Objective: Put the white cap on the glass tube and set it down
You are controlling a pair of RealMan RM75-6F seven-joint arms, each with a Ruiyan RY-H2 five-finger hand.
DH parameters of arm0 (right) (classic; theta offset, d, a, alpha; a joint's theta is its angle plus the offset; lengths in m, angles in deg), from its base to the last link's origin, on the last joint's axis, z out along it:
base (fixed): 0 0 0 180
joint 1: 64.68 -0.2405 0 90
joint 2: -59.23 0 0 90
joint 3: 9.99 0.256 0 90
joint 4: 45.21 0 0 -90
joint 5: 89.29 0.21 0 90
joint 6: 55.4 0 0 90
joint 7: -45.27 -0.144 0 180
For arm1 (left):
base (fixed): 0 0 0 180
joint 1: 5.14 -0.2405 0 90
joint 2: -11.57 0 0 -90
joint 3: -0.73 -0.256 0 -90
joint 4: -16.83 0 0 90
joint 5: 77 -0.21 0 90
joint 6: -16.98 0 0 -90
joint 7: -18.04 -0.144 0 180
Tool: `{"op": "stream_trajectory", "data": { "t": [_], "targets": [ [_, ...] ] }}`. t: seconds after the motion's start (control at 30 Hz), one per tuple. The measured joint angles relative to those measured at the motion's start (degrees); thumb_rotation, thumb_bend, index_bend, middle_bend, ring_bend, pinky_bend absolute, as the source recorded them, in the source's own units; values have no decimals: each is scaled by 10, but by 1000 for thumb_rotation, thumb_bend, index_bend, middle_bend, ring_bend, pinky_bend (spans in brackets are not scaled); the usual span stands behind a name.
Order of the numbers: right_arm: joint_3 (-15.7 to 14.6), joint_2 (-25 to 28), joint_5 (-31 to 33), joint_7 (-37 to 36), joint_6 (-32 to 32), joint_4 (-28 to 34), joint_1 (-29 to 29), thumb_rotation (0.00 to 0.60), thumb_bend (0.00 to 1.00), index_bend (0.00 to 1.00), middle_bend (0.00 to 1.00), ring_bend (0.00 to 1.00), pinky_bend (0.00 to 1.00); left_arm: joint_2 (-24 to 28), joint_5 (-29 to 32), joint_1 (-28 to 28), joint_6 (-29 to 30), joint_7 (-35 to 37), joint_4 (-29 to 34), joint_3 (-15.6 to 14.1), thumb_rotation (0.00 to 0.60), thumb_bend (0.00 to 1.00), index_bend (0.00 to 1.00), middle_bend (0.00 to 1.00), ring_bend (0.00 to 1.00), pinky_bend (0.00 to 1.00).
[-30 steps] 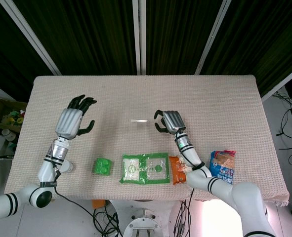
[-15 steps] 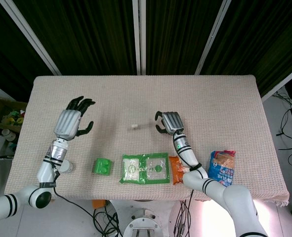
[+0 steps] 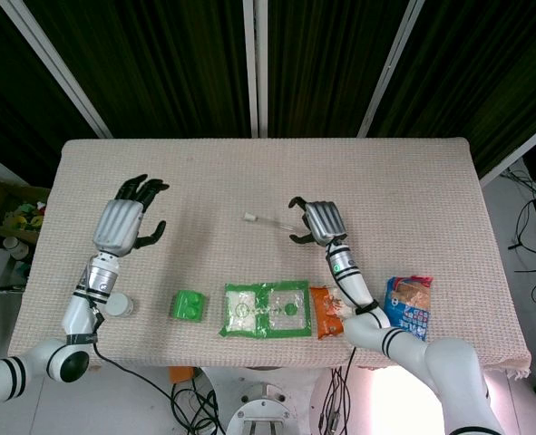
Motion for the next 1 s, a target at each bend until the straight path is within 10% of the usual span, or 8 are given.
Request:
{"op": "stream_trajectory", "data": {
  "t": [0.33, 0.63, 1.0],
  "targets": [
    [-2, 200, -8, 69, -97, 251, 92, 600, 143, 369, 791, 867, 992, 83, 15, -39, -18, 15, 4, -24, 597, 403, 187, 139, 53, 103],
    [-33, 426, -4, 100, -169, 440, 233, 600, 200, 186, 315, 247, 279, 109, -21, -98, 33, 35, -32, -59, 600, 403, 196, 139, 53, 100],
    [-111, 506, -72, 13, -280, 478, 371, 600, 212, 33, 155, 65, 82, 119, -74, -189, 133, 57, -22, -104, 600, 403, 196, 143, 53, 94]
  ]
}}
